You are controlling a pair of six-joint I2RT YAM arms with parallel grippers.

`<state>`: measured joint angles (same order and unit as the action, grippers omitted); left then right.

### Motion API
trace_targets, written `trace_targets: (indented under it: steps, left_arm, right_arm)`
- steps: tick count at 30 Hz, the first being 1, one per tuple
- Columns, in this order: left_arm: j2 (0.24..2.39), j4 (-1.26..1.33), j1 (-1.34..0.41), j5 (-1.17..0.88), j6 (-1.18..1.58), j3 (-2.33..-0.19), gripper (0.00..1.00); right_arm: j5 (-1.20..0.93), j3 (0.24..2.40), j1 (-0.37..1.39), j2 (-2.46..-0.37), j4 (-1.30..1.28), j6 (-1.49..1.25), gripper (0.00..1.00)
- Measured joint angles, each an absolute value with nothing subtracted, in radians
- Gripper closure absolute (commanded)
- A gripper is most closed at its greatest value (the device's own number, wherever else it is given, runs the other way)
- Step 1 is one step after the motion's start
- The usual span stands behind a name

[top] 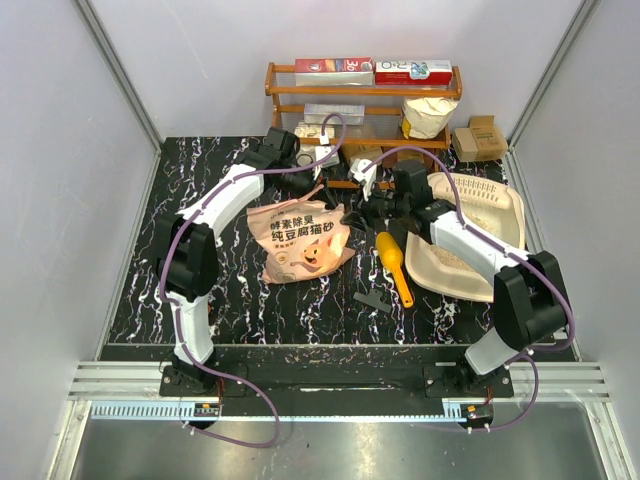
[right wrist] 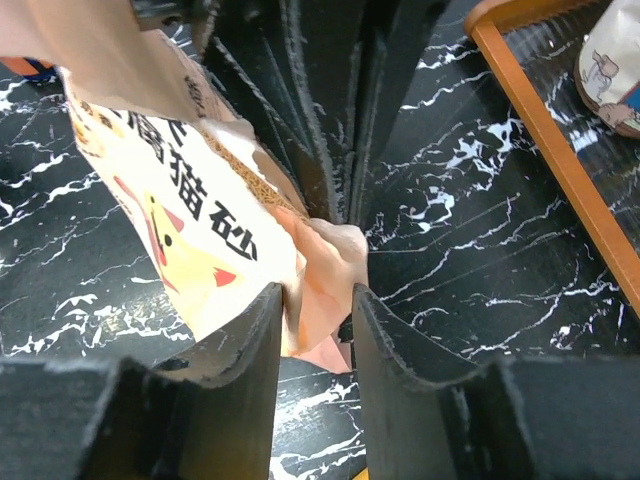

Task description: Fill the litter box with clean litter

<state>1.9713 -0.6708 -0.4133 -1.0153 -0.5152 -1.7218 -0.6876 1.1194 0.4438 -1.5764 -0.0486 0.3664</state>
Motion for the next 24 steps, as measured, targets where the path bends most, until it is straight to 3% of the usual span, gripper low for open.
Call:
trace_targets:
  steps: [7, 24]
  left_arm:
    - [1.971, -0.656, -0.412, -1.014, -0.489, -1.722, 0.90]
    - [1.971, -0.658, -0.383, -1.025, -0.443, -1.723, 0.91]
  right_arm:
    - [-0.653, 1.142, 0.440, -1.609, -0.050, 0.333, 0.45]
    - [-1.028, 1.151, 0.356, -1.761, 0.218, 0.127, 0.46]
